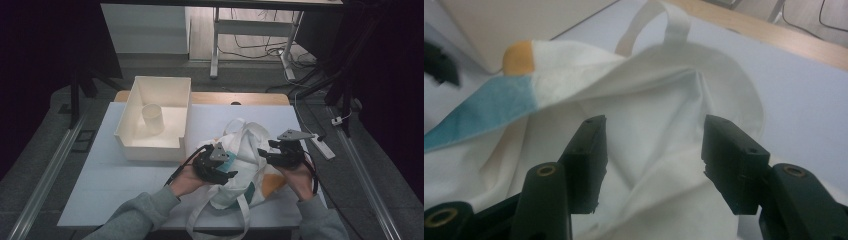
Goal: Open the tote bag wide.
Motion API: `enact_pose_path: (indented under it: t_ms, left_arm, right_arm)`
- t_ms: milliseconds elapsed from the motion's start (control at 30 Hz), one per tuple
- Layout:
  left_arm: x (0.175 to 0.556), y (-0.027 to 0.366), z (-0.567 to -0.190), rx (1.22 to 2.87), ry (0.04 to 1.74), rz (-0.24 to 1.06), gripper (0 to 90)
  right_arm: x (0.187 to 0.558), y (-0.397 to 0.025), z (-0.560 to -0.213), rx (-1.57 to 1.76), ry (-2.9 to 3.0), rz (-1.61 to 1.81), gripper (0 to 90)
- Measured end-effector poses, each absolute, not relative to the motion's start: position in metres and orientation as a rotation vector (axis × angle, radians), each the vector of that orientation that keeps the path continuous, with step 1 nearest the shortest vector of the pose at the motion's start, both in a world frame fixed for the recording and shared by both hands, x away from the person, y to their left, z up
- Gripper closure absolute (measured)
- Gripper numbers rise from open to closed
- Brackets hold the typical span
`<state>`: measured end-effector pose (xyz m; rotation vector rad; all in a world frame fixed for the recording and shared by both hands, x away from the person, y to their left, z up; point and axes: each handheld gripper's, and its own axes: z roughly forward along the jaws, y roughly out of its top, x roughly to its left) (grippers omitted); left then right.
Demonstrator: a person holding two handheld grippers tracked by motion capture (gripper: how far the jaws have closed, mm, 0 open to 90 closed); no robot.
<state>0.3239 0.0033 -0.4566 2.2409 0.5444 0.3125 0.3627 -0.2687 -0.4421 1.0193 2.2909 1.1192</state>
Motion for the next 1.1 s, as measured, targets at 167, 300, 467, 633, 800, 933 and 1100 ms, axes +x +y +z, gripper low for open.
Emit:
enact_pose_path:
  t_ms: [167, 300, 467, 633, 800, 933, 1100]
  left_arm:
    - [0.334, -0.002, -0.46, 2.243, 0.592, 0.356, 37.0]
    - [0.343, -0.01, -0.463, 2.24, 0.624, 0.381, 37.2]
    - [0.352, -0.019, -0.467, 2.249, 0.65, 0.419, 38.7]
    - [0.359, -0.02, -0.475, 2.275, 0.674, 0.42, 47.4]
    - [0.36, -0.017, -0.477, 2.292, 0.68, 0.423, 58.1]
    - [0.36, -0.014, -0.478, 2.293, 0.684, 0.427, 63.0]
    - [0.36, -0.006, -0.476, 2.274, 0.696, 0.423, 67.9]
  right_arm:
    - [0.342, -0.279, -0.45, 1.033, 2.305, 1.076, 41.1]
    - [0.337, -0.286, -0.452, 1.079, 2.287, 1.091, 39.9]
    - [0.341, -0.282, -0.454, 1.107, 2.285, 1.1, 38.0]
    - [0.341, -0.277, -0.457, 1.139, 2.277, 1.097, 37.9]
    - [0.345, -0.27, -0.461, 1.156, 2.304, 1.082, 38.0]
    - [0.349, -0.267, -0.468, 1.181, 2.335, 1.053, 46.3]
    - [0.35, -0.274, -0.473, 1.155, 2.384, 0.965, 82.7]
